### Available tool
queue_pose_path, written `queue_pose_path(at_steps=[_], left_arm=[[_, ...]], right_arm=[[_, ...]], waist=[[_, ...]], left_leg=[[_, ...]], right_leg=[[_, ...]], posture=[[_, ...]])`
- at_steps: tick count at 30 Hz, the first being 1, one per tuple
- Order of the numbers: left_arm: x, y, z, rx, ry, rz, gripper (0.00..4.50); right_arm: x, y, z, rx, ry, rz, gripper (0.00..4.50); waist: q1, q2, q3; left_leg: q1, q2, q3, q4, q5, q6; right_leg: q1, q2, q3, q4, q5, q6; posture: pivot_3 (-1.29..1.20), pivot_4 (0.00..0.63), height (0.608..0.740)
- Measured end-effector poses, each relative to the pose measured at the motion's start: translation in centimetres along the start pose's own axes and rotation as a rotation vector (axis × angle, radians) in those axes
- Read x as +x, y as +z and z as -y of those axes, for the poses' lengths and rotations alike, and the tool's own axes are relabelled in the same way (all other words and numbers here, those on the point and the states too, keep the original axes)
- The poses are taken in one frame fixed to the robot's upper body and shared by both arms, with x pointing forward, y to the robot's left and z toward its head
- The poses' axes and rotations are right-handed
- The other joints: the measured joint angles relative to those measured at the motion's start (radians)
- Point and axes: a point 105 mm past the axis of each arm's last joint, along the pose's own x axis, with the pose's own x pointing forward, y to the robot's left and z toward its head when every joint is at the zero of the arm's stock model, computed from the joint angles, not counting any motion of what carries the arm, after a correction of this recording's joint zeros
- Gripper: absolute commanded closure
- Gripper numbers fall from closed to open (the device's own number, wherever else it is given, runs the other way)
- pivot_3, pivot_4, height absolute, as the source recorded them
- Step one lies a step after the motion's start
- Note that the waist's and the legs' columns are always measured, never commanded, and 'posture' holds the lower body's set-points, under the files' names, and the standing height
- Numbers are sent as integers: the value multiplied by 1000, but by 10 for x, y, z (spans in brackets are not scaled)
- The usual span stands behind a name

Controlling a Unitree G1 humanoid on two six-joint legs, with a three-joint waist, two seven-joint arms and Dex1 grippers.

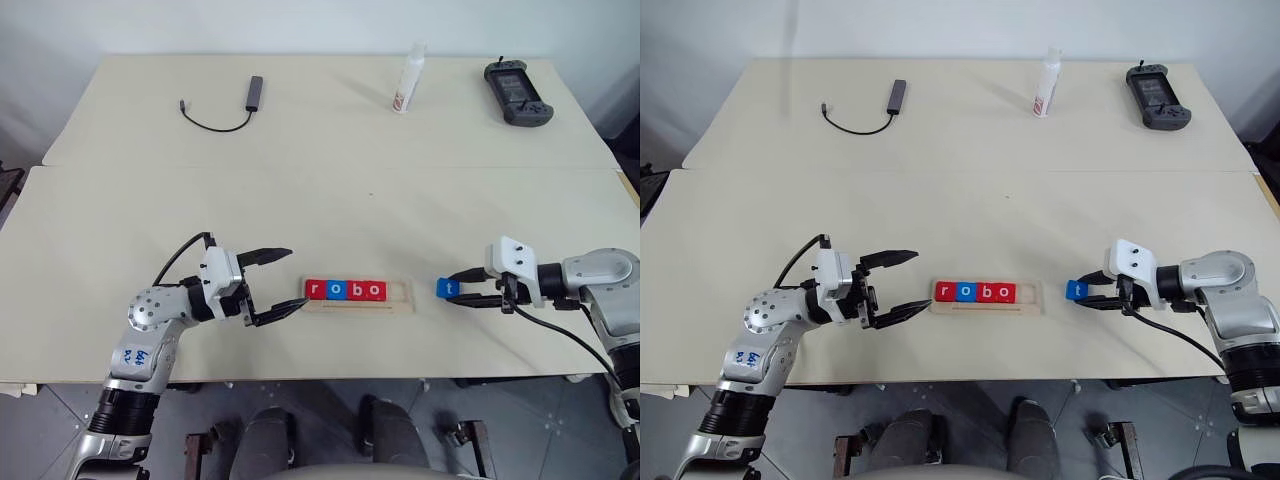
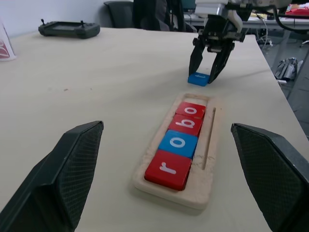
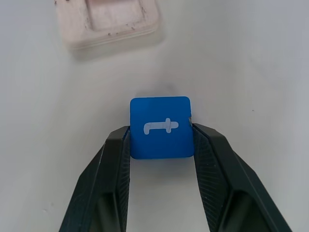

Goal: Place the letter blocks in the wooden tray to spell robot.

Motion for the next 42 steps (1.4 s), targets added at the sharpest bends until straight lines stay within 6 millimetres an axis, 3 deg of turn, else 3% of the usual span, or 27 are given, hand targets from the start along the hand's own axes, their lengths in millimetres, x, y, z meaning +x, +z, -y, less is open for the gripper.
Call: queue_pose_path(at_steps=[4,8,22,30,34,35,38,42], left_arm=[[-2,0,3,-16,-37,-2,0],[-3,-1,5,-31,-60,-10,0],[0,2,7,-24,-70,-6,0],[1,3,7,-21,-63,-1,0],[1,3,7,-22,-60,1,0],[1,3,7,-22,-60,1,0],[1,3,7,-21,-60,2,0],[1,3,7,-21,-60,3,0]], right_arm=[[6,28,-8,2,33,34,3045],[14,40,-14,5,45,15,3045],[43,43,-20,-10,68,12,3045],[45,45,-20,-11,67,22,267],[35,49,-14,-4,35,45,267],[30,50,-12,-3,24,42,460],[19,49,-10,11,-2,35,1219],[20,41,-13,35,0,19,2655]], waist=[[0,0,0],[4,0,0],[1,0,0],[0,0,0],[2,0,0],[2,0,0],[1,0,0],[0,0,0]], left_leg=[[0,0,0,0,0,0],[-1,0,0,0,0,0],[-1,0,0,0,0,0],[-1,0,0,0,0,0],[-1,0,0,0,0,0],[-1,0,0,0,0,0],[-1,0,0,0,0,0],[-1,0,0,0,0,0]], right_leg=[[0,0,0,0,0,0],[0,0,0,0,0,0],[-1,0,0,0,0,0],[0,0,0,0,0,0],[-1,0,0,0,0,0],[-1,0,0,0,0,0],[0,0,0,0,0,0],[-1,0,0,0,0,0]], posture=[[0,150,740],[0,150,740],[0,150,740],[0,150,740],[0,150,740],[0,150,740],[0,150,740],[0,150,740]])
